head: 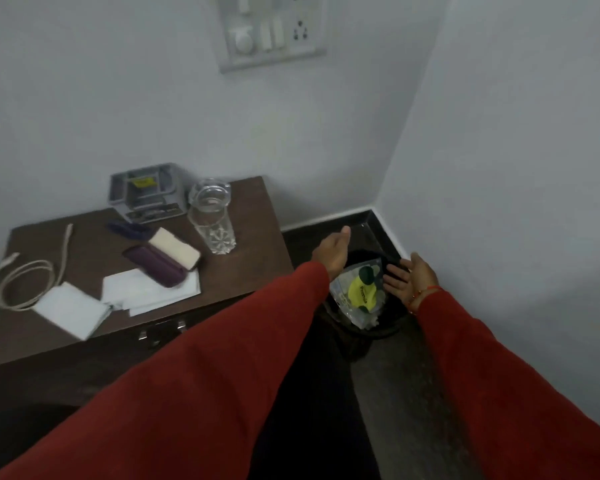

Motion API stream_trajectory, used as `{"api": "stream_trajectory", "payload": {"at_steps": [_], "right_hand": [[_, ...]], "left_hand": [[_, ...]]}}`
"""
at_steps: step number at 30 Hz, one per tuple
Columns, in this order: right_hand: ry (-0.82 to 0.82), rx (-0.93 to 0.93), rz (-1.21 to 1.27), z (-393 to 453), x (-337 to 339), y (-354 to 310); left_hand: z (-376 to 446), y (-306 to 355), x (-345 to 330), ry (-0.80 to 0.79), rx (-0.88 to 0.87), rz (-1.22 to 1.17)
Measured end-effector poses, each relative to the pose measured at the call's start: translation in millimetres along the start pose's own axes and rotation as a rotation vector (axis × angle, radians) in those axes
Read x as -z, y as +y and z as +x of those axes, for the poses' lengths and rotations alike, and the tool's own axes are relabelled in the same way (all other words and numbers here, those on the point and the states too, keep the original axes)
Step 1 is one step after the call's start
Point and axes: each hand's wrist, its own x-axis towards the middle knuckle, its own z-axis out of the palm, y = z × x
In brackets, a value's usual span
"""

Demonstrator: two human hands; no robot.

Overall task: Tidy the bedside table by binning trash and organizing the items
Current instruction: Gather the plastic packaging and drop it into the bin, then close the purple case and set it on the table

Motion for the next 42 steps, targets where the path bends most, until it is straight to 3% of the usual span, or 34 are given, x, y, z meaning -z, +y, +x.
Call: {"api": "stream_trajectory", "payload": {"at_steps": [4, 10, 23, 28, 36, 42], "right_hand": [[-0.106, 0.081, -0.034, -38.6, -34.4, -15.5], [-0.328, 0.231, -0.193, -112.1, -115.4, -19.1], [-0.665, 0.307, -0.471, -218.7, -269.8, 49.5], [-0.675, 0.373, -0.659, -227.4, -300.1, 85.1], [-0.606, 0.472, -0.831, -162.0, -343.7, 141.5], [-0.451, 0.785, -1.215, -117.5, -366.9, 174.4]], "left_hand": [[-40.8, 16.2, 28.8, 0.082, -0.088, -0.131], [-98.5, 12.2, 84.3, 0.224, -0.218, -0.104], [-188.3, -62.8, 243.4, 0.657, -0.225, -0.26], [-196.1, -98.8, 282.3, 0.756, -0.127, -0.478], [-155.0, -139.8, 311.3, 0.751, -0.018, -0.874], [-119.5, -155.3, 314.9, 0.837, 0.122, -1.109]]}}
